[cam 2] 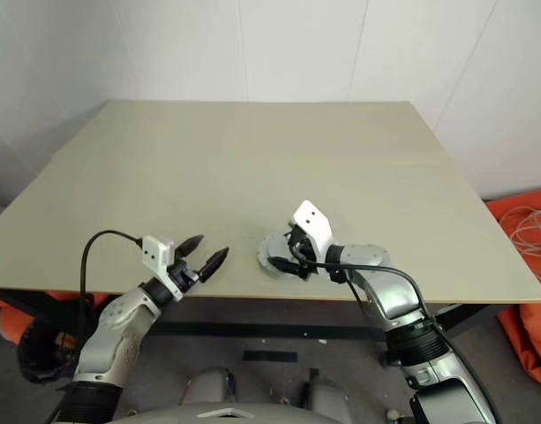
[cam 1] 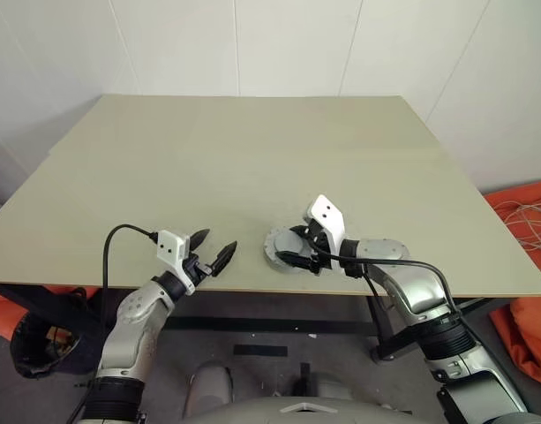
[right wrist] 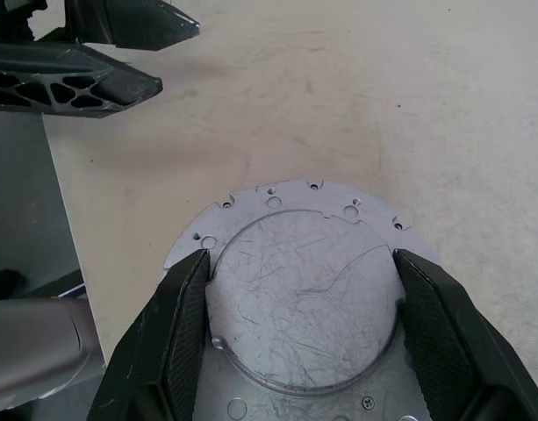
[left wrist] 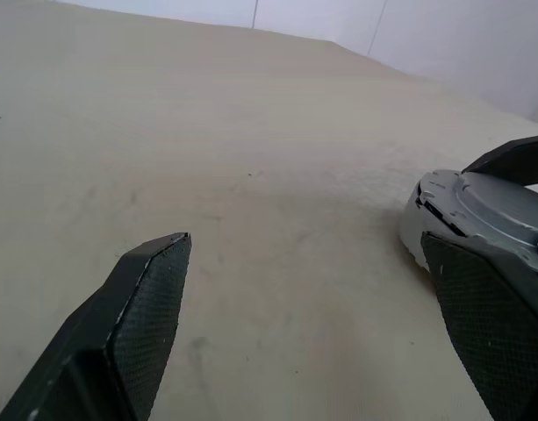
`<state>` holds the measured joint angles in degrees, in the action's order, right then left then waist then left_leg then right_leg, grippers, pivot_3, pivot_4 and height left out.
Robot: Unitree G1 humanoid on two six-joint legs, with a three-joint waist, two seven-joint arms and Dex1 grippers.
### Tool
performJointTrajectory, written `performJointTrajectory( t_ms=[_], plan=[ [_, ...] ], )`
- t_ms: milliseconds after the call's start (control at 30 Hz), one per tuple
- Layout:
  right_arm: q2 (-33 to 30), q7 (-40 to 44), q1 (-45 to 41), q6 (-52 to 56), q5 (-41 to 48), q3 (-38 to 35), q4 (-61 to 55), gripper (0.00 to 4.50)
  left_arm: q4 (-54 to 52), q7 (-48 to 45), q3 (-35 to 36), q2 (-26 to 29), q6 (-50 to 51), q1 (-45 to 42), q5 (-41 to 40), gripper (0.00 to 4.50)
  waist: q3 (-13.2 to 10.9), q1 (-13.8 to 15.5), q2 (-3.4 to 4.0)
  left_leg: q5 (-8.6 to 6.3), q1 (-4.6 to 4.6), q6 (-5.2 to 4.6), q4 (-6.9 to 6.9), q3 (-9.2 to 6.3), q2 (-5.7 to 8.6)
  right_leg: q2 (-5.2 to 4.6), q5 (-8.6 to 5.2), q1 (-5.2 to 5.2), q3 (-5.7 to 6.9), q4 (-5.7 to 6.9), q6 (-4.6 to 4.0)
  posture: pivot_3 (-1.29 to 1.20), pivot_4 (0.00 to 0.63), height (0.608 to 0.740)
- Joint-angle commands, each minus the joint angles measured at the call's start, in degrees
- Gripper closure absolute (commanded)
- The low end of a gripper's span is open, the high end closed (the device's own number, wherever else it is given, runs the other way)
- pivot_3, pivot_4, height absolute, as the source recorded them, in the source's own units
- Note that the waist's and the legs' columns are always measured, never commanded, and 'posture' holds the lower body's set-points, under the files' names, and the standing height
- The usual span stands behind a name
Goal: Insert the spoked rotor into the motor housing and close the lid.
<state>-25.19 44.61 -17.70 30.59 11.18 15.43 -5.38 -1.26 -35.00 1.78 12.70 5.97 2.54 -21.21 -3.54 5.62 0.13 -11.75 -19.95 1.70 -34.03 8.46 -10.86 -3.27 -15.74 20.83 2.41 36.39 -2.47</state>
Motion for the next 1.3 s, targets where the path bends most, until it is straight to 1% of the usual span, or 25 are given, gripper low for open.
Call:
performJointTrajectory(
  t_ms=[33, 133, 467, 833, 900, 1067, 1167, 1233, 1267, 1300],
  plan=[
    [-0.87, -0.64, 0.44, 1.1, -1.7, 0.85, 0.37, 1.3, -1.53, -0.26, 0.08, 0.01, -1.61, -0.59, 0.09, 0.0, 0.0, -0.01, 0.0, 0.0, 0.01, 0.0, 0.0, 0.0, 0.0, 0.0, -0.01, -0.02, 0.0, 0.0, 0.01, 0.0, 0.0, 0.74],
    [-1.45, -0.84, 0.14, -0.22, -3.23, 1.77, 1.08, 1.3, -0.78, -0.32, 0.18, 0.03, -1.88, -1.01, 0.12, 0.0, 0.01, -0.06, -0.01, 0.0, 0.02, 0.0, 0.01, 0.01, 0.0, 0.0, -0.01, -0.04, -0.01, -0.01, 0.02, 0.0, 0.0, 0.74],
    [-1.74, -0.5, -0.15, -0.4, -4.07, 3.02, 0.4, 1.3, -0.26, -0.07, -0.02, -0.03, -1.88, -1.82, 0.19, 0.0, 0.01, -0.09, -0.01, 0.0, 0.02, 0.0, 0.05, 0.05, 0.0, 0.01, -0.01, -0.03, -0.07, 0.0, 0.02, 0.0, 0.0, 0.74],
    [-2.57, -0.73, -0.05, 0.84, -4.41, 4.24, -0.3, 1.3, -6.54, 2.88, -2.62, -1.03, 0.85, 0.1, 0.88, 0.0, 0.02, -0.1, -0.02, -0.01, 0.01, -0.02, 0.16, 0.09, 0.01, 0.01, -0.01, -0.03, -0.11, -0.07, 0.03, 0.0, 0.0, 0.74],
    [-2.6, -0.72, -0.18, 0.9, -4.37, 4.32, -0.18, 1.3, -5.01, 1.91, -1.91, -0.19, 0.94, -1.84, 0.59, 0.0, 0.02, -0.1, -0.01, -0.01, 0.02, -0.01, 0.21, 0.1, 0.01, 0.01, -0.01, -0.04, -0.12, -0.11, 0.03, 0.0, 0.0, 0.74],
    [-2.22, -1.0, -0.65, 0.98, -4.38, 4.7, 0.13, 1.3, 3.72, -3.73, -1.8, 1.97, -0.63, -11.55, 0.27, 0.0, 0.03, -0.02, -0.02, 0.03, 0.19, 0.05, 0.35, 0.1, 0.04, 0.02, 0.0, -0.05, -0.11, -0.13, 0.04, 0.0, 0.0, 0.74],
    [-2.06, -1.11, -0.93, 1.06, -4.33, 4.76, 0.26, 1.3, 12.84, -7.4, -3.88, 0.51, -2.32, -19.97, 1.67, 0.0, 0.04, -0.01, -0.03, 0.04, 0.19, 0.07, 0.38, 0.14, 0.12, 0.01, 0.05, -0.14, -0.24, -0.16, 0.02, 0.0, 0.0, 0.74],
    [-1.98, -1.27, -0.88, 0.97, -4.4, 4.77, 0.22, 1.3, 18.56, -10.15, -5.22, -0.33, -4.24, -24.74, 2.95, 0.43, 0.06, -0.05, -0.06, 0.07, 0.29, 0.12, 0.4, 0.14, 0.12, 0.01, 0.13, -0.1, -0.24, -0.24, -0.02, 0.0, 0.0, 0.74],
    [-1.9, -1.37, -0.92, 0.93, -4.44, 4.78, 0.28, 1.3, 20.28, -11.62, -5.51, -0.42, -4.99, -25.95, 3.11, 0.6, 0.07, -0.1, -0.06, 0.17, 0.21, 0.27, 0.41, 0.13, 0.13, 0.01, 0.28, -0.13, -0.25, -0.28, -0.17, 0.0, 0.0, 0.74],
    [-1.86, -1.47, -0.93, 0.94, -4.44, 4.76, 0.23, 1.3, 21.46, -13.03, -5.71, -0.43, -5.57, -26.84, 3.07, 0.87, 0.08, -0.27, -0.05, 0.17, 0.2, 0.28, 0.43, 0.14, 0.13, 0.01, 0.3, -0.12, -0.25, -0.32, -0.16, 0.0, 0.0, 0.74]
  ],
)
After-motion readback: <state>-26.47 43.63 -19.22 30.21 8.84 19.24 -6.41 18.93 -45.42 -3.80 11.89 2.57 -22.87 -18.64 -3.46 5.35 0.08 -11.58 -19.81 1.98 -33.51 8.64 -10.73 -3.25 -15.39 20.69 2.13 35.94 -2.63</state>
